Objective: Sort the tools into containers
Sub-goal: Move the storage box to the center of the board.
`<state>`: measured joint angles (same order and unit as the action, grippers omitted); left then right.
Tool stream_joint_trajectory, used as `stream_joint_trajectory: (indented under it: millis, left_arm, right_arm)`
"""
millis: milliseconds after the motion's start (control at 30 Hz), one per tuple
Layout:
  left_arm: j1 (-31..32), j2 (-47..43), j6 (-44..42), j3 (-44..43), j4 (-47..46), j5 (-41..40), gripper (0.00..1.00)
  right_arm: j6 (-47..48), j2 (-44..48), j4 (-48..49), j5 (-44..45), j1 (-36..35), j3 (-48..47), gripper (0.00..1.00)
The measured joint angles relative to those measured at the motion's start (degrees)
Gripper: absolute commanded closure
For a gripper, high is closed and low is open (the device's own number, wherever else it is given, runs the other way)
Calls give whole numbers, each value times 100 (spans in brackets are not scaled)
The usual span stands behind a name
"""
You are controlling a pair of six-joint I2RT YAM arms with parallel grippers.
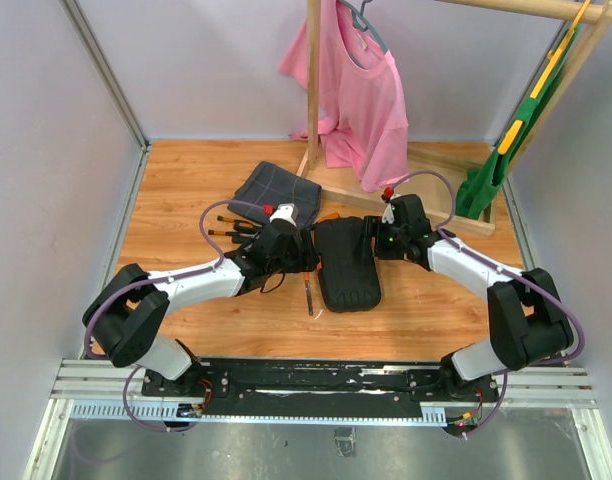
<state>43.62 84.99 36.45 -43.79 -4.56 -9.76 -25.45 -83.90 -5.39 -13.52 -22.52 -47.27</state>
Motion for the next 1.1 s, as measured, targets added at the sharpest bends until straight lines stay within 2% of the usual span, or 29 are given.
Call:
stream_joint_trajectory:
  millis: [133, 300, 367, 667, 1100]
  left_arm:
    - [0, 2, 0, 0, -2, 26, 37]
    - [0, 63, 2, 0, -4, 70, 37]
    - [0, 103, 2, 0, -2, 90, 36]
    - [0, 142, 4, 0, -4, 111, 37]
    - [-11, 299, 52, -37, 20, 125, 37]
  right_arm:
    - [-4, 0, 68, -37, 0, 33, 35]
    - [0, 0, 164, -144, 2, 92, 26]
    - [24, -4, 175, -254, 2, 127, 26]
    - [48, -33, 238, -398, 15, 138, 47]
    - [31, -33, 382, -413, 33, 179, 46]
